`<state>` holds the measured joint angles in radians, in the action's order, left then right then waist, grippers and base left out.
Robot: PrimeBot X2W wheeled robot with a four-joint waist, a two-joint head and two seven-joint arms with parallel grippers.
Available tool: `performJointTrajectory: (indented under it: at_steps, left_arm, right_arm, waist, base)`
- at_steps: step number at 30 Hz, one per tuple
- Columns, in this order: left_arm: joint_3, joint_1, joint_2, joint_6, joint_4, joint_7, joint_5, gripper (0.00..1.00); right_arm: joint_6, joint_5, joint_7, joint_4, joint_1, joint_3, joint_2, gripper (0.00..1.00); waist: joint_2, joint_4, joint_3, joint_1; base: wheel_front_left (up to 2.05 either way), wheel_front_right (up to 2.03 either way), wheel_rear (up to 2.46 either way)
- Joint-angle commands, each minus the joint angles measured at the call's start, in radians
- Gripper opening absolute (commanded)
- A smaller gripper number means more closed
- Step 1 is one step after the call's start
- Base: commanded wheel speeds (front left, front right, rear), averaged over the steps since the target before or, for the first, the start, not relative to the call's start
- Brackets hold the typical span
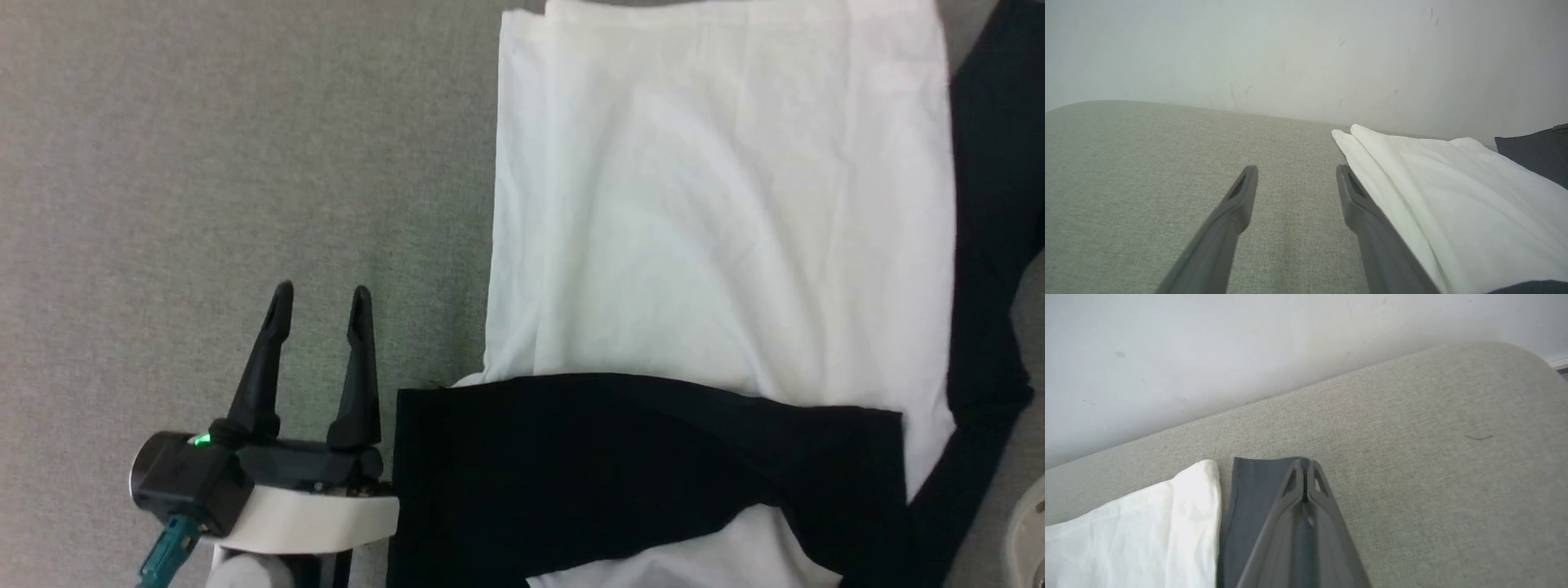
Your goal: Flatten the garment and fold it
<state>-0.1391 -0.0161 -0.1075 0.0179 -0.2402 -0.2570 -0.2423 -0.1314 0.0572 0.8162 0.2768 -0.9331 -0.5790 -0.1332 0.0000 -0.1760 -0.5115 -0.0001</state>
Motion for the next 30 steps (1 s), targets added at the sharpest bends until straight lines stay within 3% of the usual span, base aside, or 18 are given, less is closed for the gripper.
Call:
performJointTrajectory:
  at_steps: [1, 7, 16, 24, 30]
  left_arm:
    - [0.010, 0.023, -0.005, -0.006, 0.006, -0.005, 0.007, 1.00]
    - [0.042, 0.100, -0.029, 0.005, 0.000, 0.003, -0.004, 1.00]
    - [0.060, 0.179, -0.048, 0.016, -0.038, 0.034, -0.024, 1.00]
    - [0.075, 0.231, -0.062, 0.026, -0.059, 0.053, -0.037, 1.00]
    - [0.074, 0.251, -0.067, 0.033, -0.068, 0.067, -0.039, 1.00]
  right_arm:
    - [0.001, 0.030, -0.020, -0.002, 0.022, -0.014, -0.007, 0.00]
    - [0.001, 0.121, -0.077, -0.051, 0.119, -0.048, -0.071, 0.00]
    - [0.001, 0.177, -0.131, -0.086, 0.326, -0.187, -0.219, 0.00]
    - [0.001, 0.208, -0.174, -0.106, 0.470, -0.316, -0.229, 0.00]
    - [0.001, 0.295, -0.180, -0.189, 0.534, -0.249, -0.189, 0.00]
  waist:
    - [0.0000, 0.042, 0.141, 0.0001]
    - [0.0000, 0.084, 0.277, 0.0001]
    - [0.0000, 0.126, 0.371, 0.0001]
    - [0.0000, 0.143, 0.417, 0.0001]
    - [0.0000, 0.138, 0.458, 0.0001]
  base:
    - [0.00, 0.00, 0.00]
    - [0.00, 0.00, 0.00]
    - [0.00, 0.00, 0.00]
    - [0.00, 0.00, 0.00]
    - [0.00, 0.00, 0.00]
